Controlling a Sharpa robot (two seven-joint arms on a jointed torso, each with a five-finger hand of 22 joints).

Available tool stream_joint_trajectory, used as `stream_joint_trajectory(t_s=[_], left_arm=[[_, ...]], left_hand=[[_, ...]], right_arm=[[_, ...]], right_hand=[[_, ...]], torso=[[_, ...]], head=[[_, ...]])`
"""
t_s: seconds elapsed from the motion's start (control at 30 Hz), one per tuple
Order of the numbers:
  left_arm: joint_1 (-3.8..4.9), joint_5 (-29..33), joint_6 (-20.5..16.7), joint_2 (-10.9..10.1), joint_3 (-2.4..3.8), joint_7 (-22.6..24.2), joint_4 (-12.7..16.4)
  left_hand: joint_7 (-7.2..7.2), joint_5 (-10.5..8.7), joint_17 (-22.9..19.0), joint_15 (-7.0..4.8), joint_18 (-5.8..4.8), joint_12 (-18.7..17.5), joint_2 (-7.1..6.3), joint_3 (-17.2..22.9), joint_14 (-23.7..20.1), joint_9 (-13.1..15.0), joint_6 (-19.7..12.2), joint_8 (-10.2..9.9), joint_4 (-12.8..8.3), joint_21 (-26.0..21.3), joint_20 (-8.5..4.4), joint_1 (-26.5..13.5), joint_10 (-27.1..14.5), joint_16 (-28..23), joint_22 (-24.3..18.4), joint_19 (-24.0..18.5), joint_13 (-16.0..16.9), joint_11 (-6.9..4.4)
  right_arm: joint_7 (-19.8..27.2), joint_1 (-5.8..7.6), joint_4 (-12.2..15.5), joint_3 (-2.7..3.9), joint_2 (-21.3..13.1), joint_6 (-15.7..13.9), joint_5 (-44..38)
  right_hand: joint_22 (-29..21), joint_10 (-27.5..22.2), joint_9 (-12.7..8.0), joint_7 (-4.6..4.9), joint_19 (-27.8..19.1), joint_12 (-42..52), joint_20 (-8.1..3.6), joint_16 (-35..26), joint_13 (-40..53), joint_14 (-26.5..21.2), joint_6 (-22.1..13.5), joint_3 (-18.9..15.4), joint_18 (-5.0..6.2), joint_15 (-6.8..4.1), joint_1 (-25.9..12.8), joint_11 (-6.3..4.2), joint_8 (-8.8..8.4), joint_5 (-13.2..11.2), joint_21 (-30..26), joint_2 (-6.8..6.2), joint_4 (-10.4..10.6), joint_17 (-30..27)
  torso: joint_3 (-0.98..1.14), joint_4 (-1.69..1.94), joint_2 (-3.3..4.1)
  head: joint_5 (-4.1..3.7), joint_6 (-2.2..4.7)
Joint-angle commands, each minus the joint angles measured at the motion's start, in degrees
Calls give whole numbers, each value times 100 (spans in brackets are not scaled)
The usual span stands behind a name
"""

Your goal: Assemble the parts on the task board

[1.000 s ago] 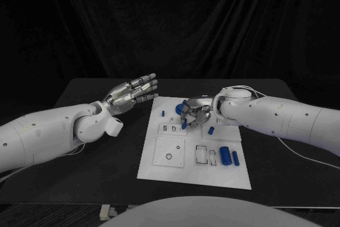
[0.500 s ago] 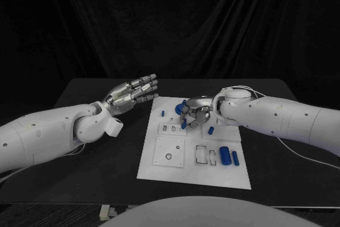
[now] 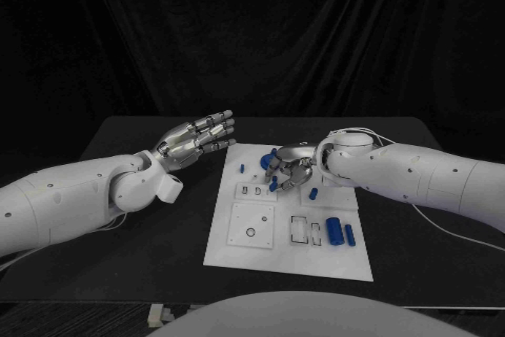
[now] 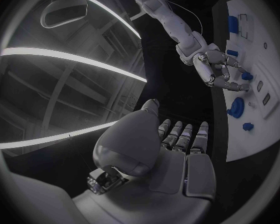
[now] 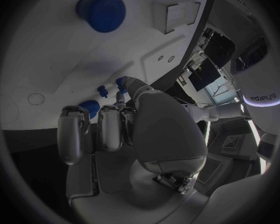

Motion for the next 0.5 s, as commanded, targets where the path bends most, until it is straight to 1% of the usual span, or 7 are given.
stream_joint_trajectory(t_s=[0.03,0.13,0.17,0.23,0.33,0.4,0.5], left_arm=[[-8,25,59,9,7,83,9],[-8,25,56,6,7,76,7],[-8,25,56,6,7,73,6],[-9,25,56,7,7,71,6],[-9,25,45,4,7,74,11],[-9,25,31,-1,7,75,13],[-9,25,16,-5,7,77,12]], left_hand=[[-12,19,7,-2,28,20,-6,29,-11,6,35,31,9,38,-8,43,-1,27,9,3,8,27],[-12,19,7,-2,28,20,-6,29,-11,6,35,31,9,38,-8,43,-1,27,9,3,8,27],[-12,19,7,-2,28,20,-6,29,-11,6,35,31,9,38,-8,43,-1,27,9,3,8,27],[-12,19,7,-2,28,20,-6,29,-11,6,35,31,9,38,-8,43,-1,27,9,3,8,27],[-2,17,7,-7,27,19,-18,31,-11,7,41,36,1,40,-9,49,-1,25,10,4,8,14],[-1,16,7,-8,27,23,-20,31,-11,7,45,37,-1,41,-9,50,-1,26,10,6,8,12],[-1,16,7,-8,27,23,-20,31,-11,7,45,37,-1,41,-9,50,-1,26,10,6,8,12]], right_arm=[[-6,-16,19,2,-5,32,-32],[6,-15,24,2,-17,-11,-32],[20,-15,27,2,-24,-40,-32],[59,-15,31,2,-39,-121,-32],[210,-8,56,2,-95,-387,-32],[383,16,74,2,-141,-601,-32],[594,72,106,3,-201,-845,-32]], right_hand=[[1302,149,-42,-7,312,-32,-53,-33,307,263,-54,2,64,-32,-28,-51,-41,-136,-34,-22,14,-14],[1299,146,-138,-32,309,-39,-61,-38,292,260,-137,-60,66,-42,-59,-66,-146,-461,-42,-25,30,-30],[1297,147,-192,-55,307,-37,-67,-43,290,258,-205,-109,67,-53,-87,-80,-206,-644,-49,-25,48,-39],[1296,142,-240,-68,305,-48,-75,-52,275,253,-254,-170,68,-58,-121,-89,-250,-832,-53,-29,76,-56],[1292,146,-377,-91,299,-43,-88,-55,268,250,-359,-425,70,-74,-258,-105,-340,-1418,-68,-58,229,-72],[1298,152,-437,-101,307,-34,-92,-47,270,254,-362,-594,67,-81,-338,-111,-350,-1597,-55,-105,372,-69],[1306,165,-466,-104,319,-9,-103,-26,294,262,-331,-813,60,-85,-502,-120,-339,-1625,-30,-253,585,-42]], torso=[[-1,1,-4],[-1,2,0],[-1,4,2],[0,5,5],[1,3,-1],[2,4,0],[4,0,-2]], head=[[1,-1],[-5,-1],[-14,-1],[-12,-1],[-6,-1],[-8,-1],[-16,-1]])
